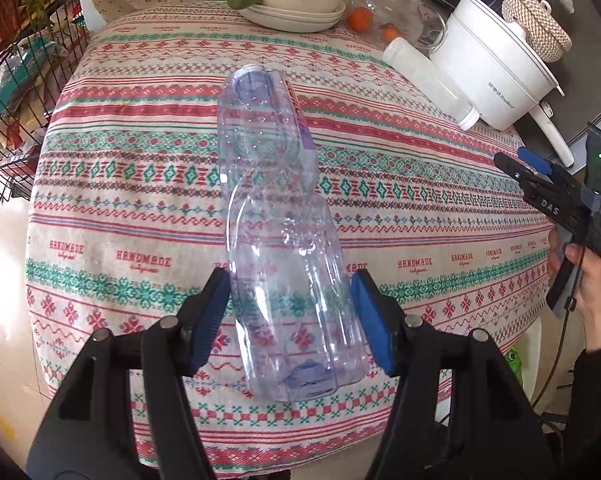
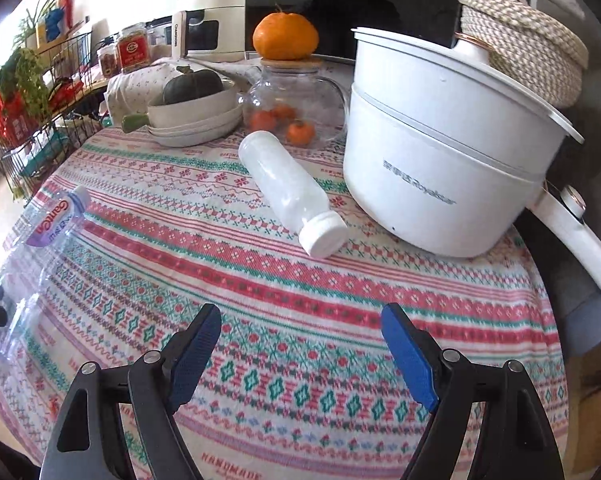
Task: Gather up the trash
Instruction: 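Grasp the white plastic bottle with the right gripper while the left gripper holds the clear bottle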
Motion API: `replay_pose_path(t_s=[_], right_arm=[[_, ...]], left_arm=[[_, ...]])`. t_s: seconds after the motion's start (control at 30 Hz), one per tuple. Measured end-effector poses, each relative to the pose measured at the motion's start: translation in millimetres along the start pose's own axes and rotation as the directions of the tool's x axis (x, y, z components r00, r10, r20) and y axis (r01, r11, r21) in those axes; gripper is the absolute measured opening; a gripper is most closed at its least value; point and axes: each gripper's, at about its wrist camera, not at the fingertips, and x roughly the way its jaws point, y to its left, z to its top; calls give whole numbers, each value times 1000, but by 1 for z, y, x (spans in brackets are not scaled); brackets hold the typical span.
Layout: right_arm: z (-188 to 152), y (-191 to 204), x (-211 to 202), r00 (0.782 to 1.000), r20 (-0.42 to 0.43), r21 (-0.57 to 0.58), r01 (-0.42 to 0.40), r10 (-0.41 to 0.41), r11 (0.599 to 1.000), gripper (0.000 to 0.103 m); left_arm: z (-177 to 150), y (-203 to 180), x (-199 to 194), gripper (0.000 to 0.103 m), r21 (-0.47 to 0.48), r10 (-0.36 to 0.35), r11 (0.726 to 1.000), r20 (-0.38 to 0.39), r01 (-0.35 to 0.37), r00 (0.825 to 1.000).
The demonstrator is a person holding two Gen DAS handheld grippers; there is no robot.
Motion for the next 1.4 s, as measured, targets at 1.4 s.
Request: replay_pose_path(t_s=[1.4], right_arm=[[-42, 24, -88, 994, -105, -137, 1, -15, 991, 42]], left_arm=[[-7, -31, -25, 62, -22, -172, 985, 41, 173, 984]])
